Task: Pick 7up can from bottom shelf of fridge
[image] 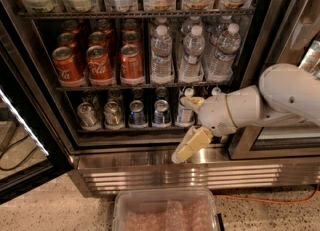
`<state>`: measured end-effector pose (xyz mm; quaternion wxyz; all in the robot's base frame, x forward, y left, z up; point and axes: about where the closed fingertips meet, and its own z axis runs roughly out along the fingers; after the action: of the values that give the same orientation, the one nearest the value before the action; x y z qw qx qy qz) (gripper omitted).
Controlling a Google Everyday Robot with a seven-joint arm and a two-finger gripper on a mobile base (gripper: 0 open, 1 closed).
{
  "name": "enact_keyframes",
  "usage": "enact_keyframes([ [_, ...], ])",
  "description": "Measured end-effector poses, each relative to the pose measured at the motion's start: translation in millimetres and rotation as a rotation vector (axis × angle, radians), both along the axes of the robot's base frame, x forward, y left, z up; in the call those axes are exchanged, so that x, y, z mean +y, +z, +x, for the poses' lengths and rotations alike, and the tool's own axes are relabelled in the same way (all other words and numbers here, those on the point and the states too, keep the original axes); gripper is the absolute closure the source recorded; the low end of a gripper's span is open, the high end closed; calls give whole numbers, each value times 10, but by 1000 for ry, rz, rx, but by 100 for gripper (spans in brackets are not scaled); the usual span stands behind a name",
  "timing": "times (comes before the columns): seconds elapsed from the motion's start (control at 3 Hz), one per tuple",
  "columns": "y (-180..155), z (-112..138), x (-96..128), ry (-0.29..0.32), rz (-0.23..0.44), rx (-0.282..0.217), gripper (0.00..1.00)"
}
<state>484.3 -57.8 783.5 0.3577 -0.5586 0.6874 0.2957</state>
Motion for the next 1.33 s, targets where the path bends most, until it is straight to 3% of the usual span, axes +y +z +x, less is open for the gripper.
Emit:
enact_keyframes([
  [0.33,-352,127,293,10,117,14,0],
  [0.67,-710,240,554,-3,167,51,0],
  [1.0,-710,221,579,-8,174,43,0],
  [1.33,-870,142,820,-27,273,57,0],
])
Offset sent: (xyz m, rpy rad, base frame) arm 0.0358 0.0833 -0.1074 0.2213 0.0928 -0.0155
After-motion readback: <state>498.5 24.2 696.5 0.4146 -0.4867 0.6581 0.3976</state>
